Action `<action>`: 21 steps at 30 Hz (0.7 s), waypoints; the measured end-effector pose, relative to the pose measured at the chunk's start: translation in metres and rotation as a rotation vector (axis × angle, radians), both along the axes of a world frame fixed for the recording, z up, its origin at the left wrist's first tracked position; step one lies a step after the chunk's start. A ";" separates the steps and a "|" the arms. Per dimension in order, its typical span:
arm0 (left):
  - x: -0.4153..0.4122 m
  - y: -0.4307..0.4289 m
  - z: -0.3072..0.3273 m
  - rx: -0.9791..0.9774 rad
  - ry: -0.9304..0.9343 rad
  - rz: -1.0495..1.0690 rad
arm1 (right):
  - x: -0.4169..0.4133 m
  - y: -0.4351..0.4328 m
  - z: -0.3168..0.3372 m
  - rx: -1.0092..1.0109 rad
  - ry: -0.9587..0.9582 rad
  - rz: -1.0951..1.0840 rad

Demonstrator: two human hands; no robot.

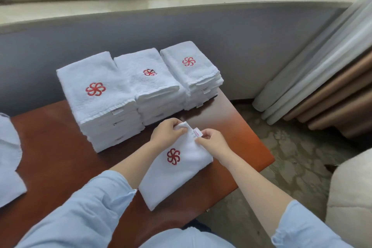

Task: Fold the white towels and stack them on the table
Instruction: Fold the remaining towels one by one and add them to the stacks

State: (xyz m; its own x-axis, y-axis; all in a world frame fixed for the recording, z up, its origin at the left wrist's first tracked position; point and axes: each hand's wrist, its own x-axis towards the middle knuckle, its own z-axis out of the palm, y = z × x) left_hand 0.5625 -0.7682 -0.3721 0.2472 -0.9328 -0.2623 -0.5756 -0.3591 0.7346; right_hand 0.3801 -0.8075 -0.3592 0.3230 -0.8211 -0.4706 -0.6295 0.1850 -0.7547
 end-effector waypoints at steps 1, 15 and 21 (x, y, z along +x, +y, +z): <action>-0.001 -0.004 -0.005 0.026 -0.013 0.015 | -0.001 -0.006 -0.006 -0.003 0.019 0.015; -0.018 -0.025 -0.050 0.111 -0.321 0.114 | -0.010 -0.030 -0.056 -0.009 0.169 0.242; -0.031 -0.014 -0.035 0.019 -0.480 0.131 | -0.011 -0.031 -0.054 -0.066 0.242 0.277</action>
